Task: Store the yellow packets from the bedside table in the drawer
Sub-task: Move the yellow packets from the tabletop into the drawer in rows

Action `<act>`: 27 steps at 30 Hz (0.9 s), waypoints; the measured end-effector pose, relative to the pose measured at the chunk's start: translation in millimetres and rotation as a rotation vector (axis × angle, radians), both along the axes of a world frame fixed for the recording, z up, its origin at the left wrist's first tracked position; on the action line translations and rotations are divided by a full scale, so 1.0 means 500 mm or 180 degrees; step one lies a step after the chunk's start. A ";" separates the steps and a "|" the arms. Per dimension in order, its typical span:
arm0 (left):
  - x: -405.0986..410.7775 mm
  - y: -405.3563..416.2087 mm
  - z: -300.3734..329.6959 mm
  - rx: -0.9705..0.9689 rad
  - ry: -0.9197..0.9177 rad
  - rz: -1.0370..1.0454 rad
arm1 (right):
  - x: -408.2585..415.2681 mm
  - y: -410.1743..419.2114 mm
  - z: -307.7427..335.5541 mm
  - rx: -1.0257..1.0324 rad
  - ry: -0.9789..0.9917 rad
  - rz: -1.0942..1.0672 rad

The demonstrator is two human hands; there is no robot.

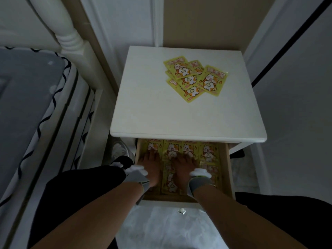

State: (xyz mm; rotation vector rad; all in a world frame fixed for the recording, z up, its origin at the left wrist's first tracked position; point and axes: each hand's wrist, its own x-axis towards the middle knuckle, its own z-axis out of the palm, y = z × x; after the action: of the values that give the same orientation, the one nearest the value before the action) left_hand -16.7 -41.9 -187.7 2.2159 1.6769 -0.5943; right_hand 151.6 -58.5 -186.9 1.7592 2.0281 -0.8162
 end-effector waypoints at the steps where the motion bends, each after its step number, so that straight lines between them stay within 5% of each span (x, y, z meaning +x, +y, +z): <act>1: 0.002 -0.001 -0.002 0.0029 0.0006 0.0001 | 0.000 -0.002 0.002 0.0043 0.0010 -0.0016; 5: 0.001 -0.005 0.030 0.0053 -0.0028 0.0005 | 0.000 -0.011 0.030 0.0225 -0.0025 -0.0057; 14: -0.011 -0.010 0.193 0.0468 -0.1399 -0.0506 | 0.050 0.004 0.211 0.0099 0.0386 -0.0085; 19: -0.015 0.003 0.281 0.0923 -0.1833 -0.0619 | 0.089 0.023 0.288 0.0696 0.0216 -0.0145; 27: 0.036 0.086 0.368 0.1654 -0.1918 -0.0588 | 0.125 0.085 0.385 0.1191 0.0217 -0.0319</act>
State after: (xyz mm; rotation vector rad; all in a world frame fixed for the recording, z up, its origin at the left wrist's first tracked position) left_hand 1.3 0.9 -3.8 2.5451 1.4079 0.5043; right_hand 214.0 -15.9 5.8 2.0694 2.2691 -0.5555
